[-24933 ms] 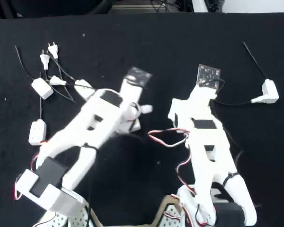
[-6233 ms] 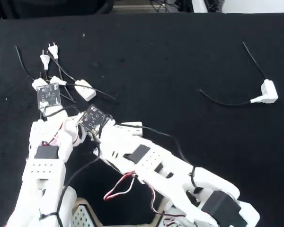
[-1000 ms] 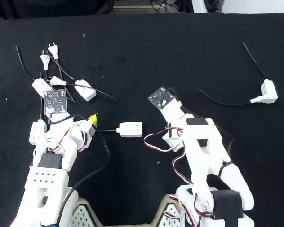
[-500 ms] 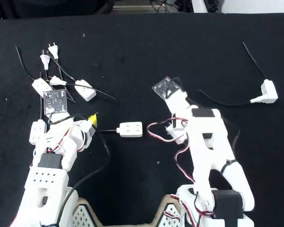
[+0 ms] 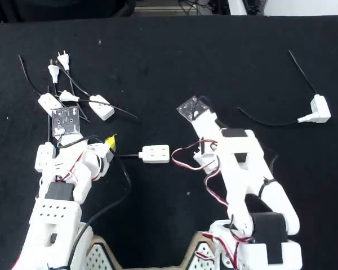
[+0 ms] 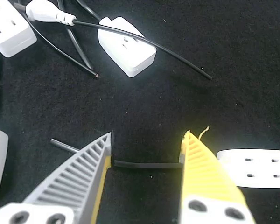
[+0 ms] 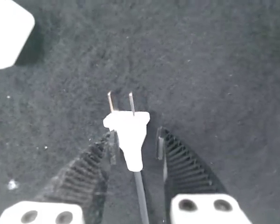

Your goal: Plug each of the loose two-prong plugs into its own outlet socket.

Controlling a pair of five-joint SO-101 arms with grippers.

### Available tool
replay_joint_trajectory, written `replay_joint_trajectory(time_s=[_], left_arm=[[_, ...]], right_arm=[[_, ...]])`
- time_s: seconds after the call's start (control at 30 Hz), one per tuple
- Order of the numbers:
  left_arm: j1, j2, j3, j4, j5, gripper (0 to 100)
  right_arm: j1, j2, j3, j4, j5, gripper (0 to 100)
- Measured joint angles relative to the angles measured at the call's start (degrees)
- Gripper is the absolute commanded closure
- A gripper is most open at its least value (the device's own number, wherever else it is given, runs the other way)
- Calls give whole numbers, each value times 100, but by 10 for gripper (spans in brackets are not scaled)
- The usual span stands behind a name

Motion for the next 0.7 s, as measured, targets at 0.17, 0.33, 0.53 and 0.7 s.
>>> replay_joint_trajectory(time_s=[0.17,0.33,0.53,0.7], left_arm=[[0,0,0,0,0,758],[0,0,0,0,0,758],[0,0,0,0,0,758],[0,0,0,0,0,758]], right_arm=[[-9,26,0,0,0,865],[0,-70,0,308,-9,865],[0,-202,0,343,-9,987],[18,-246,0,343,-9,988]])
